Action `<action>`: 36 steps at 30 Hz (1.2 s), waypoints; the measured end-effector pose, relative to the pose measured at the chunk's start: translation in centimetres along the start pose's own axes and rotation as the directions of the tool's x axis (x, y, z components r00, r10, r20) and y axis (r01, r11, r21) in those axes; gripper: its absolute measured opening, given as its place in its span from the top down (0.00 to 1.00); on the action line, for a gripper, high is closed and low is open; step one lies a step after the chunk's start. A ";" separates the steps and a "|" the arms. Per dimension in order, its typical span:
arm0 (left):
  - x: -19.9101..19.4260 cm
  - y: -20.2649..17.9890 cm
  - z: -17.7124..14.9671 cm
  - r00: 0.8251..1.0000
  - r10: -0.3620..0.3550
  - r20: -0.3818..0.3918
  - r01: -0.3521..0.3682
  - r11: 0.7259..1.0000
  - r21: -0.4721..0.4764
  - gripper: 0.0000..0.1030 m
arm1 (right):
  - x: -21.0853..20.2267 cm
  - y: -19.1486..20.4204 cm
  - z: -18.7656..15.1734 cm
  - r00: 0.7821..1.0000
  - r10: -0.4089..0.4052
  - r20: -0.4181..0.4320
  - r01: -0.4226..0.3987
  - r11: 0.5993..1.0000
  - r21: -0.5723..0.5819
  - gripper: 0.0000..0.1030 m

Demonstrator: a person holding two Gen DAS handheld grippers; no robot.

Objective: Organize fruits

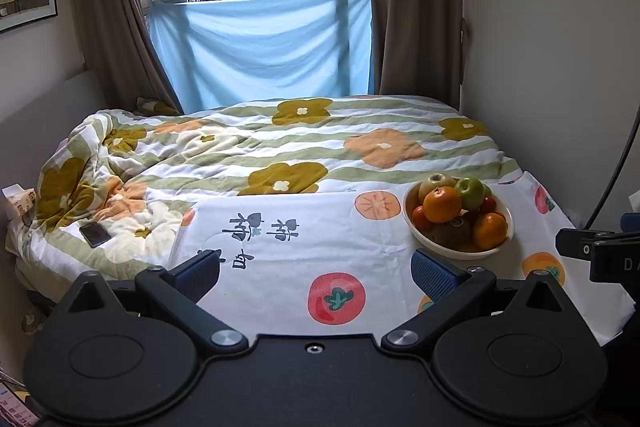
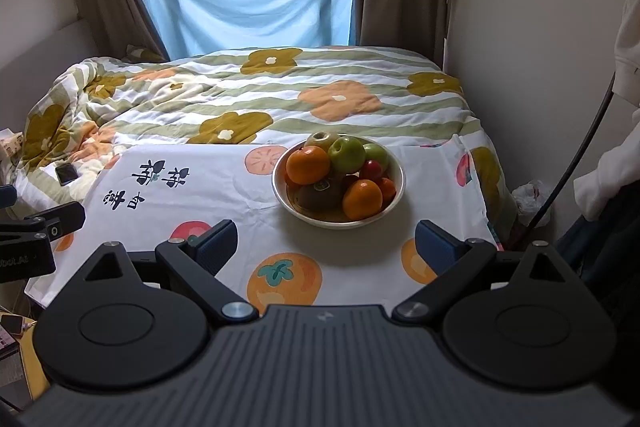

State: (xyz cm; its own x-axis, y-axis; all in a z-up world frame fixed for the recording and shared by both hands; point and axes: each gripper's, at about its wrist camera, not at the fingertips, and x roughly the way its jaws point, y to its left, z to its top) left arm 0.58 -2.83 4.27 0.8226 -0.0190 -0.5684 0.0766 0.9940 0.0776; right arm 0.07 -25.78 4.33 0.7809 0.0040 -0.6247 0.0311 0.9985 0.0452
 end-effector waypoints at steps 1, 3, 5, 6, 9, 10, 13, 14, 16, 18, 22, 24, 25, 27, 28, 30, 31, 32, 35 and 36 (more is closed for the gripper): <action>0.0 0.0 0.0 1.000 0.001 0.002 -0.001 1.000 0.000 0.00 | 0.0 0.0 0.0 1.000 -0.001 -0.001 0.001 1.000 0.001 0.00; -0.1 0.0 0.0 1.000 0.001 0.005 -0.001 1.000 -0.001 0.00 | 0.0 0.0 0.0 1.000 0.000 -0.001 0.000 1.000 0.001 0.00; -0.2 0.1 0.0 1.000 0.000 0.006 0.000 1.000 -0.003 0.00 | 0.0 0.0 0.0 1.000 0.001 0.000 -0.001 1.000 0.002 0.00; -0.1 0.1 0.0 1.000 -0.001 0.005 0.001 1.000 -0.003 0.00 | -0.1 0.0 0.0 1.000 0.000 0.000 0.000 1.000 0.001 0.00; -0.2 0.1 0.0 1.000 -0.004 0.001 0.004 1.000 -0.012 0.00 | 0.0 0.0 0.1 1.000 -0.002 -0.002 0.002 1.000 0.000 0.00; -0.2 0.2 0.0 1.000 -0.004 0.002 0.004 1.000 -0.013 0.00 | 0.0 0.0 0.0 1.000 -0.002 -0.002 0.002 1.000 0.002 0.00; -0.4 0.1 0.0 1.000 0.004 0.009 -0.003 1.000 -0.013 0.00 | 0.1 -0.1 0.0 1.000 -0.006 -0.004 0.006 1.000 0.003 0.00; -0.4 0.1 0.0 1.000 0.006 0.012 -0.005 1.000 -0.012 0.00 | 0.1 -0.1 0.0 1.000 -0.007 -0.005 0.007 1.000 0.003 0.00; -0.5 0.1 0.0 1.000 0.007 0.014 -0.007 1.000 -0.014 0.00 | 0.1 -0.1 -0.1 1.000 -0.008 -0.008 0.008 1.000 0.002 0.00; -0.6 0.1 0.0 1.000 0.008 0.013 -0.008 1.000 -0.015 0.00 | 0.1 0.0 -0.2 1.000 -0.008 -0.011 0.008 1.000 0.001 0.00; -0.6 0.1 -0.1 1.000 0.010 0.014 -0.010 1.000 -0.013 0.00 | 0.1 0.0 -0.3 1.000 -0.008 -0.011 0.008 1.000 0.004 0.00; -0.7 0.1 -0.1 1.000 0.013 0.017 -0.013 1.000 -0.012 0.00 | 0.1 0.0 -0.3 1.000 -0.009 -0.013 0.009 1.000 0.004 0.00; -0.7 0.1 -0.2 1.000 0.014 0.017 -0.014 1.000 -0.012 0.00 | 0.1 0.0 -0.3 1.000 -0.009 -0.014 0.009 1.000 0.004 0.00; -0.8 0.1 -0.2 1.000 0.015 0.017 -0.014 1.000 -0.011 0.00 | 0.0 0.0 -0.4 1.000 -0.008 -0.014 0.009 1.000 0.005 0.00; -0.8 0.1 -0.1 1.000 0.015 0.018 -0.015 1.000 -0.010 0.00 | -0.1 0.0 -0.5 1.000 -0.008 -0.015 0.008 1.000 0.005 0.00; -0.9 0.0 -0.1 1.000 0.013 0.020 -0.013 1.000 -0.008 0.00 | -0.1 0.0 -0.5 1.000 -0.009 -0.014 0.009 1.000 0.006 0.00; -0.9 0.0 -0.2 1.000 0.012 0.022 -0.012 1.000 -0.008 0.00 | -0.1 0.0 -0.4 1.000 -0.008 -0.014 0.008 1.000 0.006 0.00; -1.0 0.1 -0.2 1.000 0.011 0.024 -0.011 1.000 -0.007 0.00 | -0.1 0.0 -0.5 1.000 -0.009 -0.015 0.009 1.000 0.006 0.00; -1.1 0.0 -0.3 1.000 0.010 0.026 -0.010 1.000 -0.003 0.00 | -0.1 0.0 -0.5 1.000 -0.009 -0.015 0.009 1.000 0.006 0.00; -1.2 -0.1 -0.3 1.000 0.011 0.027 -0.011 1.000 -0.002 0.00 | -0.1 -0.1 -0.4 1.000 -0.008 -0.015 0.008 1.000 0.005 0.00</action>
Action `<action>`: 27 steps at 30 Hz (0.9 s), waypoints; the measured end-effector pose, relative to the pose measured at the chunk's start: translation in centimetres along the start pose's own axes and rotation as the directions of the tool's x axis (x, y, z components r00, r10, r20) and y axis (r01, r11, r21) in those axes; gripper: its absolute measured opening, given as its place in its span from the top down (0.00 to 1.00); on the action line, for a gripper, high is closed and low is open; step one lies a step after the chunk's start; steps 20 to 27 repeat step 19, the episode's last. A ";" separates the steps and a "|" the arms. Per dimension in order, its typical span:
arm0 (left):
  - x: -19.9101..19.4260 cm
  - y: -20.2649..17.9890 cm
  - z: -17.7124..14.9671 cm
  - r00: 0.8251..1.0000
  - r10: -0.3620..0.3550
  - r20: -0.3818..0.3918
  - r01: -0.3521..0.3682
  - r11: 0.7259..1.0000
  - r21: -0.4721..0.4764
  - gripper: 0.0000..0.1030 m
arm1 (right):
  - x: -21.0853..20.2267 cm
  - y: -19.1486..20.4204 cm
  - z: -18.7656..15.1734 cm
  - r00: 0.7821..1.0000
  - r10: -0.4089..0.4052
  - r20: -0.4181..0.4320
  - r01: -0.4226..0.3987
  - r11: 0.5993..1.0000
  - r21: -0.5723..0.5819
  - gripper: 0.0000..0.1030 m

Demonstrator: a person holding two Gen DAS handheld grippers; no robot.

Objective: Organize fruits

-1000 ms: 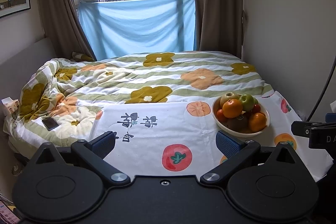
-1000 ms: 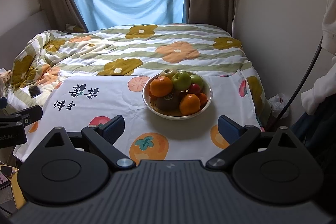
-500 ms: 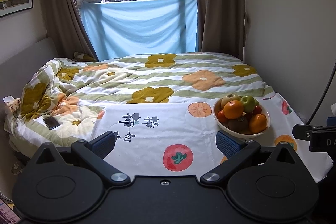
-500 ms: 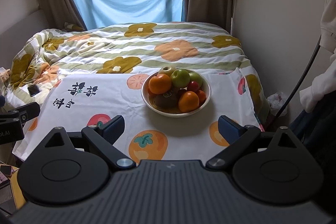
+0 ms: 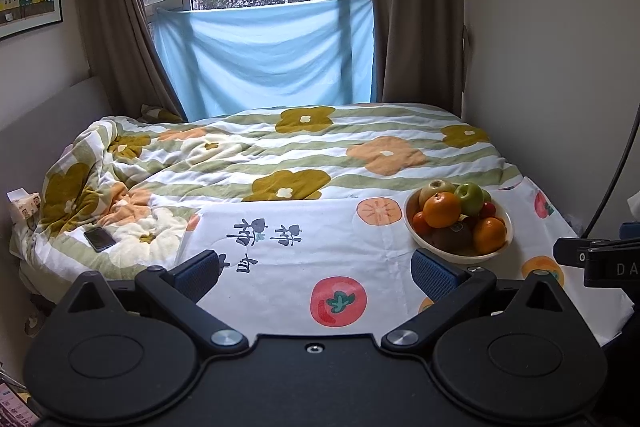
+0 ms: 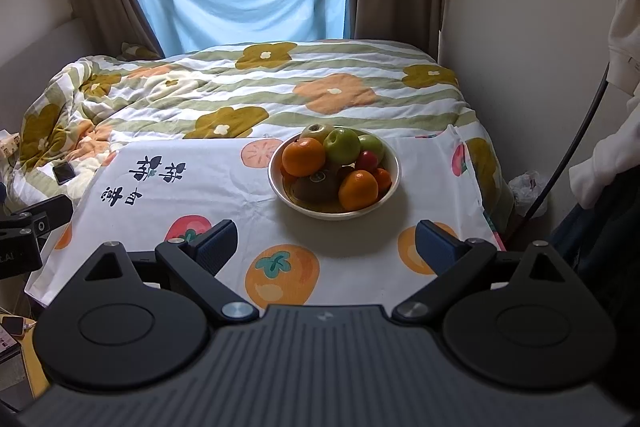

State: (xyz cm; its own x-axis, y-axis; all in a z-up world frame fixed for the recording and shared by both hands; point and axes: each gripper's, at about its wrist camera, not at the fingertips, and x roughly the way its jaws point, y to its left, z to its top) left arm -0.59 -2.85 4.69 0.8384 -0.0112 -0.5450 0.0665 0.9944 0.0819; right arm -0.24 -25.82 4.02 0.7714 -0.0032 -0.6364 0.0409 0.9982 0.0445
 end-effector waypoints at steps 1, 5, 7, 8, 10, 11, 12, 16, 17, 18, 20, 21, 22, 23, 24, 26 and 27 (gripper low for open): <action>-0.1 0.0 0.0 1.000 0.001 0.001 -0.001 1.000 0.001 0.00 | 0.0 0.0 0.0 1.000 0.000 0.000 0.000 1.000 0.001 0.00; -0.2 -0.1 0.0 1.000 0.000 0.001 0.000 1.000 -0.001 0.00 | 0.0 0.0 0.0 1.000 0.001 -0.001 -0.001 1.000 0.000 0.00; -0.3 -0.1 0.0 1.000 -0.002 0.002 0.002 1.000 -0.003 0.00 | 0.0 -0.1 0.0 1.000 0.001 -0.001 -0.001 1.000 0.000 0.00; -0.3 -0.1 0.0 1.000 0.001 0.002 -0.001 1.000 -0.004 0.00 | 0.0 0.0 0.0 1.000 0.002 -0.002 -0.002 1.000 0.000 0.00; -0.4 0.0 0.0 1.000 0.006 0.005 -0.006 1.000 -0.003 0.00 | 0.0 0.0 -0.2 1.000 0.005 -0.001 -0.005 1.000 0.000 0.00; -0.5 0.0 0.0 1.000 0.008 0.006 -0.008 1.000 -0.002 0.00 | -0.1 0.0 -0.2 1.000 0.006 -0.001 -0.006 1.000 0.000 0.00; -0.5 -0.1 0.0 1.000 0.010 0.005 -0.010 1.000 -0.002 0.00 | -0.2 0.1 -0.4 1.000 0.007 0.000 -0.007 1.000 0.000 0.00; -0.5 -0.2 -0.2 1.000 0.009 0.006 -0.009 1.000 -0.003 0.00 | -0.3 0.3 -0.5 1.000 0.013 -0.002 -0.013 1.000 -0.001 0.00; -0.6 -0.2 -0.3 1.000 0.011 0.006 -0.011 1.000 -0.003 0.00 | -0.2 0.3 -0.5 1.000 0.015 -0.003 -0.015 1.000 -0.001 0.00; -0.6 -0.3 -0.3 1.000 0.014 0.006 -0.014 1.000 -0.003 0.00 | -0.2 0.2 -0.4 1.000 0.017 -0.004 -0.017 1.000 0.000 0.00; -0.6 -0.3 -0.3 1.000 0.016 0.006 -0.016 1.000 -0.002 0.00 | -0.1 0.3 -0.4 1.000 0.019 -0.006 -0.019 1.000 0.000 0.00; -0.6 -0.3 -0.3 1.000 0.016 0.006 -0.016 1.000 -0.002 0.00 | -0.1 0.3 -0.4 1.000 0.019 -0.006 -0.019 1.000 0.000 0.00; -0.6 -0.3 -0.3 1.000 0.016 0.006 -0.016 1.000 -0.002 0.00 | -0.1 0.3 -0.4 1.000 0.019 -0.006 -0.019 1.000 0.000 0.00; -0.6 -0.3 -0.3 1.000 0.016 0.006 -0.016 1.000 -0.002 0.00 | -0.1 0.3 -0.4 1.000 0.019 -0.006 -0.019 1.000 0.000 0.00; -0.6 -0.3 -0.3 1.000 0.016 0.006 -0.016 1.000 -0.002 0.00 | -0.1 0.3 -0.4 1.000 0.019 -0.006 -0.019 1.000 0.000 0.00; -0.6 -0.3 -0.3 1.000 0.016 0.006 -0.016 1.000 -0.002 0.00 | -0.1 0.3 -0.4 1.000 0.019 -0.006 -0.019 1.000 0.000 0.00; -0.6 -0.3 -0.3 1.000 0.016 0.006 -0.016 1.000 -0.002 0.00 | -0.1 0.3 -0.4 1.000 0.019 -0.006 -0.019 1.000 0.000 0.00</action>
